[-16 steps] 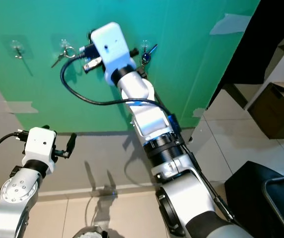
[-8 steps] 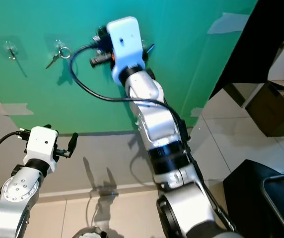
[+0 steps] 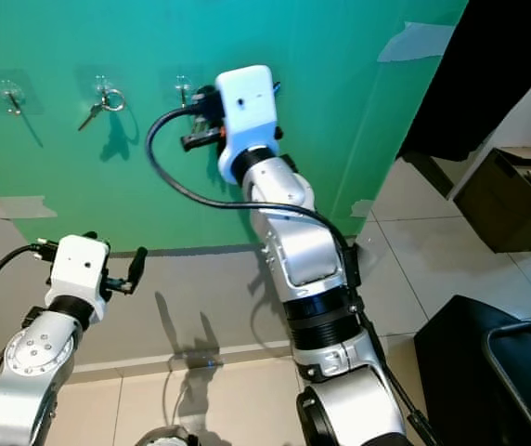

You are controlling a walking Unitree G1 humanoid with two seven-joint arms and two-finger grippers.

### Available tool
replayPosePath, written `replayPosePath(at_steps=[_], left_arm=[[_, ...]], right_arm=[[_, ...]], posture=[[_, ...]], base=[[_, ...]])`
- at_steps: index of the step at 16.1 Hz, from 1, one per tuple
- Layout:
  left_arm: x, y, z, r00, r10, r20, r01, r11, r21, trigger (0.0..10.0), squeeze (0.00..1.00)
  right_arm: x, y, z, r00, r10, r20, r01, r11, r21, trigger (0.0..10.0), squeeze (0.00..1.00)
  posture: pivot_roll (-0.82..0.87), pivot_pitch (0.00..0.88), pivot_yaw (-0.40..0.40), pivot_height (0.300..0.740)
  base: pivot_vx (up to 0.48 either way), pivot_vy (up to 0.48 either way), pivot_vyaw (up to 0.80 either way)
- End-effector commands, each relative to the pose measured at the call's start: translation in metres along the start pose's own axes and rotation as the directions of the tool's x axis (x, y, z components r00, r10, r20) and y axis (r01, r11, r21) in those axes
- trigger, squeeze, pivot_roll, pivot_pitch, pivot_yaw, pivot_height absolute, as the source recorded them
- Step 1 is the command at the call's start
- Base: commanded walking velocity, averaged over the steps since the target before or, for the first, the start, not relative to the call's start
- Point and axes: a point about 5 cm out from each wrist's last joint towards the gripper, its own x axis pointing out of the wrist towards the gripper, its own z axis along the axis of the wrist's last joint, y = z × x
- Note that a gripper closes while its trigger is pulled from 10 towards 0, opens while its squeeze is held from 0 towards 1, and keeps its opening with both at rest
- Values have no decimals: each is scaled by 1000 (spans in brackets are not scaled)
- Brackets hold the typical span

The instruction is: Hang keys on a hook

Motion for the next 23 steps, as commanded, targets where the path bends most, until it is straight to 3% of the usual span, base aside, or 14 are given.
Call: replayPosePath(at_steps=[1,6,11,13,14,16,19,23], left_arm=[[1,-4,2,1000,-15,5,15,1000,-5,10000,0],[0,-6,1,1000,2,4,-1,1000,-21,10000,0],[-1,-11,0,1000,14,2,-14,999,-44,10000,0],[-1,-13,-1,1000,17,-1,-17,998,-52,10000,0],[-2,-13,-2,1000,20,-5,-20,998,-58,10000,0],[-4,-13,-4,1000,25,-9,-26,998,-61,10000,0],[-3,-13,-4,1000,23,-8,-24,998,-57,10000,0],[2,-14,-4,1000,6,-8,-6,998,-58,10000,0]], right_arm=[[0,0,-1,1000,10,-15,-10,1000,-13,10000,0],[3,-7,-9,995,74,-69,-90,957,-274,10000,0],[2,-8,-20,981,146,-128,-185,898,-399,10000,0],[3,-10,-18,982,146,-122,-184,897,-402,10000,0],[5,-14,-15,988,111,-107,-143,922,-359,10000,0],[7,-29,-10,996,-46,-80,34,989,-145,10000,0],[6,-35,-7,994,-84,-64,74,986,-147,10000,0],[8,-30,-3,997,-44,-55,31,975,-220,10000,0]], posture=[[234,0,-31,740],[237,0,-58,740],[227,0,-86,740],[225,0,-94,740],[226,0,-97,740],[227,0,-96,740],[222,0,-87,740],[207,0,-80,740]], base=[[0,0,0],[0,0,0],[0,0,0],[0,0,0],[0,0,0],[0,0,0],[0,0,0],[0,0,0]])
